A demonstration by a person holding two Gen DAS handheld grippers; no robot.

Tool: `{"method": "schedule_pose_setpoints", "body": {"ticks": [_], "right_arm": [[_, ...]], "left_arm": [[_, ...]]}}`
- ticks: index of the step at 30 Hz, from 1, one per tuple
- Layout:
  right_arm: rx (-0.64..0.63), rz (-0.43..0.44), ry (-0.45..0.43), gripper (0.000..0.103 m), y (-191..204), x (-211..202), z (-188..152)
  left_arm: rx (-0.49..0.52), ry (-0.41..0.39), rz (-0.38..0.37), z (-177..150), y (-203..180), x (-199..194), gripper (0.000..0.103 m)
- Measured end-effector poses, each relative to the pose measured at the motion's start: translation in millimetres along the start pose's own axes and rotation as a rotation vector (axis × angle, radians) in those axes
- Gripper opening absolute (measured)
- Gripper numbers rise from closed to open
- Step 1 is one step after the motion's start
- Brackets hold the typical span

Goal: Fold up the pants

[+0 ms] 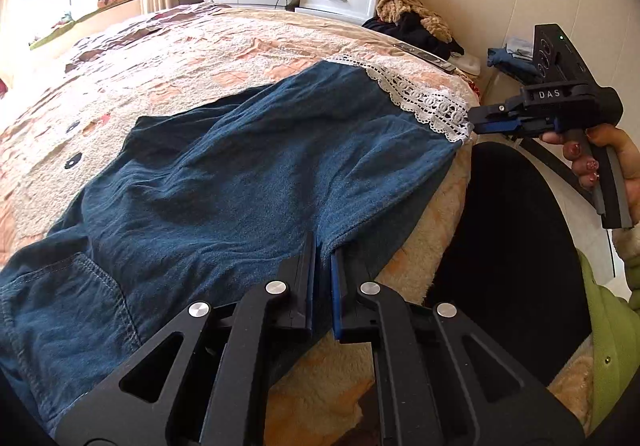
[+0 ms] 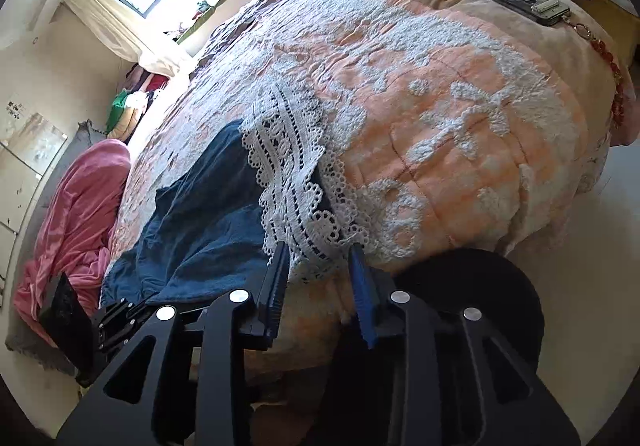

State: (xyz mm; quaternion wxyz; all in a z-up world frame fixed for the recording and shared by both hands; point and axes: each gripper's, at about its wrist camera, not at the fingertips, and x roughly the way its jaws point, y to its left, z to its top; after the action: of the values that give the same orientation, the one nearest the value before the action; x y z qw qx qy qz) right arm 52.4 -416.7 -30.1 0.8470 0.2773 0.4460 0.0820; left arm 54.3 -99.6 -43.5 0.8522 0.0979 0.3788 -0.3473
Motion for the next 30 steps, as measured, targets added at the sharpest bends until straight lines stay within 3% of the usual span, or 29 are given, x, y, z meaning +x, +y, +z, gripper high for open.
{"method": "schedule_pose_setpoints", "body": {"ticks": [5,12,17,22,25,27,30], "right_arm": [[-0.038,-0.007,-0.027,0.03,6.3,-1.7,4.6],[-0.079,-0.093,-0.002,0.03,6.3,12.6,2.7],[-0.07,-0.077,-0.042,0.03,3.1,-0.4,3.8],[-0.135,-0.037,-0.1,0.03,21.6,-16.2,5.2],[-0.221,0.014,-0.069,0.03,45.2,-8.5,0.9],[-0.278,0.037,-0.032,0.03,63.2,3.6,-2.3],[-0.351,0.051,0.02,0.03,86.0,22.8,-8.1]], "left_arm": [[0.014,-0.001,0.003,-2.6,-5.2,-2.0,0.002],[0.091,0.026,-0.021,-9.8,-23.9,-0.5,0.002],[0.09,0.034,-0.023,-11.9,-24.6,0.6,0.002],[0.058,-0.019,-0.054,-9.4,-19.6,-19.7,0.008],[0.038,-0.053,-0.028,-7.1,-16.7,-34.7,0.013],[0.015,-0.065,-0.012,-5.3,-14.0,-40.0,0.025],[-0.016,-0.046,0.031,-3.9,-8.5,-37.3,0.025]]}}
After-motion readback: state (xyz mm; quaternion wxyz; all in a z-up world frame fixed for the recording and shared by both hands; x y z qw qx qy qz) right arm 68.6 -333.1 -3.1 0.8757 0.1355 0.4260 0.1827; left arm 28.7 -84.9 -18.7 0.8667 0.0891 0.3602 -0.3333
